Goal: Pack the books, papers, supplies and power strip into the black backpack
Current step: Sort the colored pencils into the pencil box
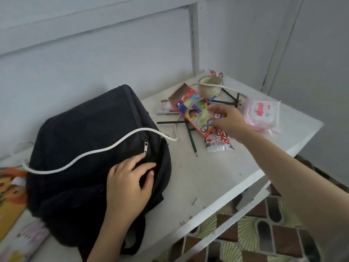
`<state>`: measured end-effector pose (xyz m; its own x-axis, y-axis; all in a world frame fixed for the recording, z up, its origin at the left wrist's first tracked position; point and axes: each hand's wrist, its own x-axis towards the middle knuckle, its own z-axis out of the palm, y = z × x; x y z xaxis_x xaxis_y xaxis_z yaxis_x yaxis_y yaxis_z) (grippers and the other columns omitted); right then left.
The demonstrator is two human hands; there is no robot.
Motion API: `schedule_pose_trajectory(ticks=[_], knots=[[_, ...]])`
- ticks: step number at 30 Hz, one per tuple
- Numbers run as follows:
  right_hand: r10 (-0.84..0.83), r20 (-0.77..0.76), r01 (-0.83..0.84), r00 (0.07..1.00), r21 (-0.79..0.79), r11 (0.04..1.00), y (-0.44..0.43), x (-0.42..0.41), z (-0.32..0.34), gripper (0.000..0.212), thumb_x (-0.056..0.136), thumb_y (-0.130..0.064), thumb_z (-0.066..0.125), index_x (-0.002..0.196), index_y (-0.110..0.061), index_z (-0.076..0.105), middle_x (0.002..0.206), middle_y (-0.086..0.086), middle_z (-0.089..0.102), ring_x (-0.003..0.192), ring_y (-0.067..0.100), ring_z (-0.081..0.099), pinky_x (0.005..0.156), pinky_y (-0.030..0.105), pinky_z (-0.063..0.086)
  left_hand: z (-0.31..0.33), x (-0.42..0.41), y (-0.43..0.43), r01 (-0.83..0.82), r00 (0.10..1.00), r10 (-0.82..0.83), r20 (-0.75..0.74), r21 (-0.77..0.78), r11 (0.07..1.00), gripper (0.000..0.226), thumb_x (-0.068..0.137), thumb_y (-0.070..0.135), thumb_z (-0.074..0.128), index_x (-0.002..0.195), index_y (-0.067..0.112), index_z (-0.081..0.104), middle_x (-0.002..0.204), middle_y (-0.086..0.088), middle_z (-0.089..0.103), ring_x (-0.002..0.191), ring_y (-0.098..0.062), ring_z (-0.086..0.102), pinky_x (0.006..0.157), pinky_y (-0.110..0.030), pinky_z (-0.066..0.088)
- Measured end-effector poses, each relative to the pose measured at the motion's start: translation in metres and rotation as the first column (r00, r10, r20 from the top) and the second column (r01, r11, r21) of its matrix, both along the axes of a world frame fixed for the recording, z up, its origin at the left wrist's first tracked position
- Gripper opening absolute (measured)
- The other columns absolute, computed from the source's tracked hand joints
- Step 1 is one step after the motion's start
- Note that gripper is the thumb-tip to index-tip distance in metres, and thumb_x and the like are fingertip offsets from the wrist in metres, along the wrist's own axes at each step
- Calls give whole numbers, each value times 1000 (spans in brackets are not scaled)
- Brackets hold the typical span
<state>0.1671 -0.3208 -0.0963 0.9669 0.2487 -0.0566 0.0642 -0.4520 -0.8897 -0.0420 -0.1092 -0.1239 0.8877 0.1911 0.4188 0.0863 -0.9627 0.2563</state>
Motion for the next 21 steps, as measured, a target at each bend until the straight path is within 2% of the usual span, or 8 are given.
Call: schedule_pose_trajectory(ticks=[3,5,8,10,13,17,19,21], knots=[[104,-213,-38,971,291,956,-4,-7,9,30,88,3,53,95,-24,66,102,0,56,82,19,65,65,27,58,5,1,-5,14,997,-7,74,-99,995,32,81,33,47,97,25,73,108,6,67,96,-17,64,85,-42,47],[177,-268,-34,947,464,885,-8,-14,11,33,89,6,50,95,-21,67,102,6,61,82,23,67,68,29,56,10,2,-10,77,987,-52,154,-164,983,31,84,30,49,102,22,72,109,7,66,99,-14,63,86,-44,49],[261,-259,-30,930,655,755,-12,-31,7,41,87,11,48,108,-20,66,99,3,65,85,23,63,65,25,52,20,7,-27,216,964,-133,231,-384,898,31,86,27,50,112,24,67,116,11,63,111,-7,57,94,-29,47],[304,-234,-35,924,737,675,-13,-46,1,47,86,12,50,116,-21,63,100,0,66,82,17,65,64,19,51,28,13,-40,250,964,-139,228,-586,771,33,84,26,54,115,35,60,120,16,61,113,-5,56,93,-19,45],[355,-194,-68,915,793,606,-16,-67,-7,53,81,13,54,121,-22,60,106,1,65,86,17,64,72,20,52,37,24,-57,230,972,-169,164,-819,526,40,83,26,55,117,46,53,129,16,54,117,-5,55,94,-21,46],[376,-142,-151,916,745,650,-24,-92,-15,54,78,14,59,117,-23,63,107,2,66,88,15,64,71,22,54,46,43,-73,155,969,-228,99,-958,241,35,89,20,62,116,39,52,122,5,60,111,-13,61,83,-27,54],[394,-125,-189,911,720,668,-30,-101,-19,55,76,16,61,114,-23,64,106,0,69,90,13,66,72,22,54,47,52,-79,99,977,-207,52,-970,222,32,89,10,59,113,32,56,118,2,64,102,-13,65,75,-27,56],[400,-120,-212,909,692,690,-37,-107,-22,56,74,15,64,114,-23,65,108,-2,70,95,14,67,74,23,54,46,58,-83,37,987,-160,-8,-961,275,30,89,6,60,105,31,60,109,5,66,96,-11,67,72,-28,57]])
